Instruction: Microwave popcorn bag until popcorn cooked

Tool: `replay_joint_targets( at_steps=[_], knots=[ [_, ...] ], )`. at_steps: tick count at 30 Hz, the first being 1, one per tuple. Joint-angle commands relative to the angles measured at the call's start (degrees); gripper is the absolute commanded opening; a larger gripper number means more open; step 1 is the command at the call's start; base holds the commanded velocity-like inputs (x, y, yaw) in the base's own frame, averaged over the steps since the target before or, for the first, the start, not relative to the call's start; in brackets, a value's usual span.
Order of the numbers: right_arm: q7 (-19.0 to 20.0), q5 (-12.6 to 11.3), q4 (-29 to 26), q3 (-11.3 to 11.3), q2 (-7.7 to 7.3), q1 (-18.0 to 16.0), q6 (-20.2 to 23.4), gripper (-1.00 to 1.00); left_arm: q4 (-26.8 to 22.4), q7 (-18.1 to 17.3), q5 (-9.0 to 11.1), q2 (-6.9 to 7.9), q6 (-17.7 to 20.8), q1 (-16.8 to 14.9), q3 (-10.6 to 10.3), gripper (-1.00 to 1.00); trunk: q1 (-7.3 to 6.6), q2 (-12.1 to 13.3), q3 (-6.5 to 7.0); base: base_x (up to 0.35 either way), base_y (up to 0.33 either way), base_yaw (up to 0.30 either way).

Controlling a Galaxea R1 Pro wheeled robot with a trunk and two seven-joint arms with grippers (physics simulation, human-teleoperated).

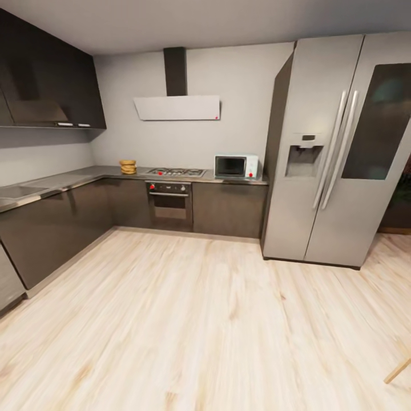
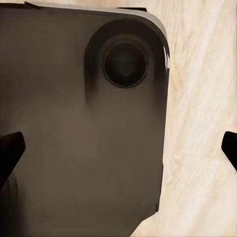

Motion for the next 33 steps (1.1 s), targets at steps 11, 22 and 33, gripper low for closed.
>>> replay_joint_targets(
  at_steps=[11, 22, 33],
  knots=[
    [0.0, 0.3, 0.0, 0.3, -0.08, 0.0, -0.1, 1.00, 0.0, -0.1, 0.4, 0.08, -0.1, 0.0, 0.0, 1.00, 0.03, 0.0, -0.04, 0.324, 0.000, -0.002],
    [0.0, 0.5, 0.0, 0.2, -0.08, 0.0, -0.3, 1.00, -0.1, 0.0, 0.4, 0.08, -0.3, 0.0, 0.0, 1.00, 0.03, 0.0, -0.04, 0.324, 0.000, -0.005],
    [0.0, 0.4, 0.0, 0.1, -0.08, 0.0, -0.3, 1.00, -0.1, 0.0, 0.4, 0.08, -0.3, 0.0, 0.0, 1.00, 0.03, 0.0, -0.04, 0.324, 0.000, -0.193]
  ],
)
